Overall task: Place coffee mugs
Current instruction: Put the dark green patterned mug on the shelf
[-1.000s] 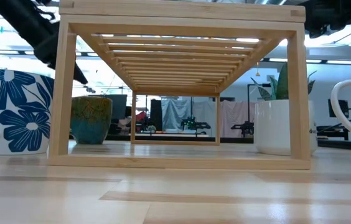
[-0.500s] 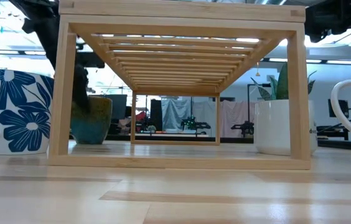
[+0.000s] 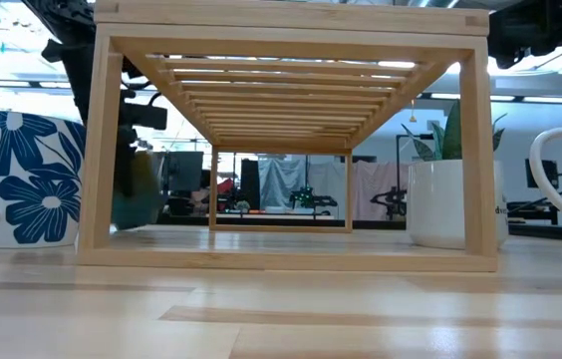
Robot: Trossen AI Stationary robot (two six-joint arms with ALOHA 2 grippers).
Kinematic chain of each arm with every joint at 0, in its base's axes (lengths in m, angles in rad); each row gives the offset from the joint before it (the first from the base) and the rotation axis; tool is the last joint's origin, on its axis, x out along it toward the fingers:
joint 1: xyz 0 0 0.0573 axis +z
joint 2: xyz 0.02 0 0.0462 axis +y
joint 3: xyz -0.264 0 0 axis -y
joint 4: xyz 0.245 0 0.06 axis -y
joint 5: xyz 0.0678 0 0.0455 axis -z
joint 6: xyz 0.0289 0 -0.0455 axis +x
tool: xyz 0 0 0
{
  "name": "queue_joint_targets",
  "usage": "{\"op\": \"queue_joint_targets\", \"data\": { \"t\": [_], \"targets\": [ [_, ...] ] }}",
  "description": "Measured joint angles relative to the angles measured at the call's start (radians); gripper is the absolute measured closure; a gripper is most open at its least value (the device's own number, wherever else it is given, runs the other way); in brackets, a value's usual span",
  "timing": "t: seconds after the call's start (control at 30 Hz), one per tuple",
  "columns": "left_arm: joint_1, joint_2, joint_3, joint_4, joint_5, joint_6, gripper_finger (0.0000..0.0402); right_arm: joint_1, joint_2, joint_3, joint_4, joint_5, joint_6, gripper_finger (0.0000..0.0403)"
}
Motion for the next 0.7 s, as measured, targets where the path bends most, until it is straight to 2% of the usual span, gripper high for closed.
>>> {"op": "queue_joint_targets", "data": {
  "t": [0.07,0.2,0.3,0.5,0.7],
  "targets": [
    [-0.006,0.001,0.021,-0.067,-0.04,-0.03,0.0385,0.0,0.0,0.0,0.0,0.0,0.0,0.0226],
    [-0.036,0.0,0.119,-0.175,-0.11,-0.035,0.0384,0.0,0.0,0.0,0.001,0.0,0.0,0.0226],
    [-0.07,0.0,0.226,-0.279,-0.122,-0.055,0.0385,0.0,0.0,0.0,0.0,0.0,0.0,0.0226],
    [-0.167,0.023,0.544,-0.386,-0.145,-0.039,0.0386,0.0,0.0,0.0,0.0,0.0,0.0,0.0226],
    [-0.219,0.151,0.843,-0.415,-0.146,0.019,0.0387,0.0,0.0,0.0,0.0,0.0,0.005,0.0226]
  ]
}}
